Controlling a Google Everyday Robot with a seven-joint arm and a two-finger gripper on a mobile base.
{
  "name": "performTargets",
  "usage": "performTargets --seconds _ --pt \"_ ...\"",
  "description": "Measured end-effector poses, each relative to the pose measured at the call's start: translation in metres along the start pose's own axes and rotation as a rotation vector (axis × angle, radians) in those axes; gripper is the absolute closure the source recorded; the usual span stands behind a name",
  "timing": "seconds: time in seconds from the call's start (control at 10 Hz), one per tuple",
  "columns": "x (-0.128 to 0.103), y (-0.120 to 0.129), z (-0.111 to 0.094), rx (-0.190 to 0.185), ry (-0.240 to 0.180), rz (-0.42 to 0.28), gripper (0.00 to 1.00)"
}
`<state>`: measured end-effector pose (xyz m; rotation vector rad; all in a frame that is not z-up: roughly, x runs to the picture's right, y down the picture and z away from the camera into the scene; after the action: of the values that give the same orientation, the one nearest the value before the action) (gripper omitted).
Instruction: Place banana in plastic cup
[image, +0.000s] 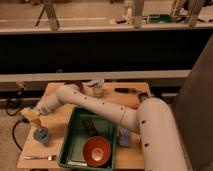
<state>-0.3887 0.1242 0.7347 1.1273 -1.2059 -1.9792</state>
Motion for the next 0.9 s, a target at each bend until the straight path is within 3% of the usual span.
performTargets --seconds 0.9 --pt "-0.023 0.001 0.005 0.065 0.003 -0.019 1.0"
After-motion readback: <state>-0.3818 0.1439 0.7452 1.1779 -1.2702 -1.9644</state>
